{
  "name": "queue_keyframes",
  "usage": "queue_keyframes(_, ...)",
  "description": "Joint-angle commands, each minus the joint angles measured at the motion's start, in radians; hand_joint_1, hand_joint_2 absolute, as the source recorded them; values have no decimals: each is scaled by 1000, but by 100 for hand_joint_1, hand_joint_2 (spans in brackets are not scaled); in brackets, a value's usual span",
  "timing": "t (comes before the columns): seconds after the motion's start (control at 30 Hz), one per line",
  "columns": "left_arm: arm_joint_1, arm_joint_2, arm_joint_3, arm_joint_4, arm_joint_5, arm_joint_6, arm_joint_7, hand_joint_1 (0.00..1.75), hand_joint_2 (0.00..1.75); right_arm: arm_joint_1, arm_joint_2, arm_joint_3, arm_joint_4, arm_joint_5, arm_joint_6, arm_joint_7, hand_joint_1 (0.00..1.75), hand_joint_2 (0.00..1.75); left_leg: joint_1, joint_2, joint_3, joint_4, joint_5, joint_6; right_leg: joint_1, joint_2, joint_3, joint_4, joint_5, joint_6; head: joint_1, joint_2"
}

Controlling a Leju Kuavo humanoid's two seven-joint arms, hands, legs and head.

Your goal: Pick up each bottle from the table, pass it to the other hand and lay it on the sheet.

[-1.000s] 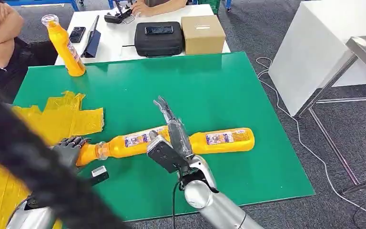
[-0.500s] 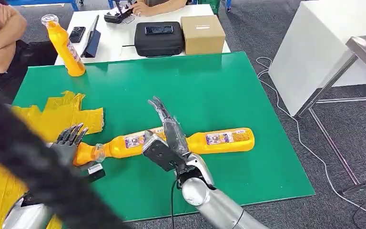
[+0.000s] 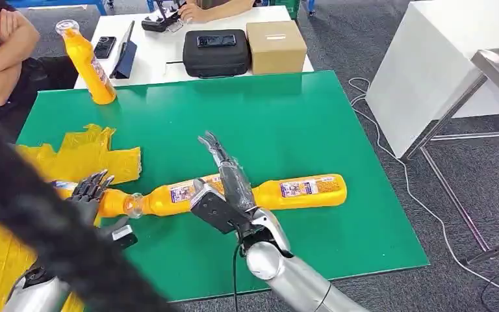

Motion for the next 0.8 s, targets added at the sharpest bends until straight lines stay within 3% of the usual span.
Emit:
queue_keyframes(0.03, -22, -46, 42, 95, 388, -107, -130, 0, 0, -38, -17, 45, 55, -8, 5, 19, 0, 0, 1, -1, 3, -1, 0, -1, 1, -3, 4, -1, -1, 0, 0, 0)
queue_keyframes(0.23, -22, -46, 42, 95, 388, -107, -130, 0, 0, -38, -17, 45, 55, -8, 5, 19, 0, 0, 1, 0, 3, -1, -1, -1, 1, -2, 4, -1, -1, 0, 0, 0)
queue_keyframes(0.33, 28, -55, 5, -26, 672, -240, -165, 0, 0, -42, -22, 38, 74, -17, -2, 21, 0, 0, 1, 0, 3, -1, -1, -1, 1, -1, 4, -1, -1, 0, 0, 0)
queue_keyframes(0.47, 118, -28, -147, -308, 975, -308, -63, 0, 0, -65, -14, 30, 119, -33, -3, 2, 0, 0, 0, 0, 1, 0, 0, -1, 0, -1, 1, -1, 0, 0, 0, 0)
queue_keyframes(0.6, 99, -15, -207, -325, 1030, -314, -38, 0, 0, -60, -18, 29, 114, -36, -5, -6, 0, 0, 1, -2, 1, 0, 0, -1, 1, -3, 2, -1, -1, 0, 0, 0)
queue_keyframes(0.8, 132, -36, -187, -401, 1158, -296, -75, 0, 0, -98, 8, 27, 170, -56, 6, -18, 0, 0, 0, 1, 1, 0, -1, -1, 0, 0, 1, 0, 0, 0, 0, 0)
